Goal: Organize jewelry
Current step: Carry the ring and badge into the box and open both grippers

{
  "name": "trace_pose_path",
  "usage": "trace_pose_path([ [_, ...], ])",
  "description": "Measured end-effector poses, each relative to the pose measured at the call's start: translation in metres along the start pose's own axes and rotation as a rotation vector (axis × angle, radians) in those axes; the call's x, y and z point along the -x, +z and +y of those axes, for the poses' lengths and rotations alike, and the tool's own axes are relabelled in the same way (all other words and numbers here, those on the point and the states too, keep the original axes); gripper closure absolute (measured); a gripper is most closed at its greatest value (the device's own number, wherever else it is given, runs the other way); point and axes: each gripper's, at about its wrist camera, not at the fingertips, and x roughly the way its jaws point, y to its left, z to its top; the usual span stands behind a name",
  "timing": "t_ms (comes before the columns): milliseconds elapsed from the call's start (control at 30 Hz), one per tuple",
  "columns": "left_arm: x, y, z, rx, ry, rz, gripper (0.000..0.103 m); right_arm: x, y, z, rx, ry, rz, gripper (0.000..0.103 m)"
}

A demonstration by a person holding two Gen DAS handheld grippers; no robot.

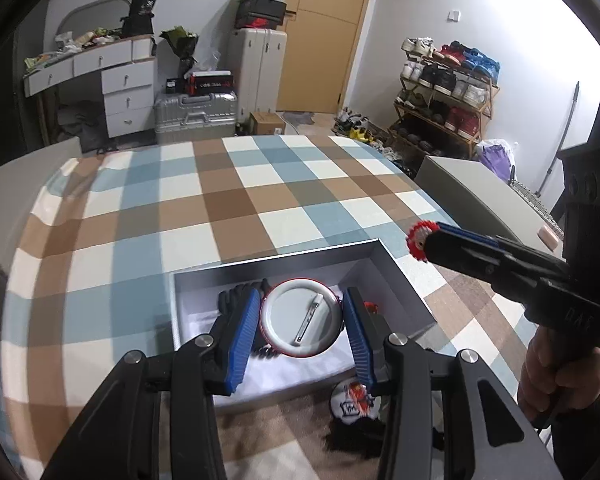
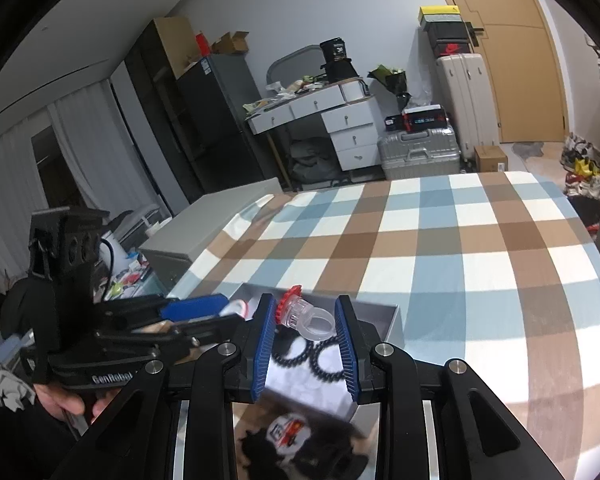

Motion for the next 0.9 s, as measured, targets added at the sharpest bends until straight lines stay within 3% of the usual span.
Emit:
trace_pose_path([
  [900,-0.045,0.012,-0.005,-0.019,-0.078,0.077,0.066,-0.043,-0.004,-0.027,-0.019,0.004,0.085,0.074],
])
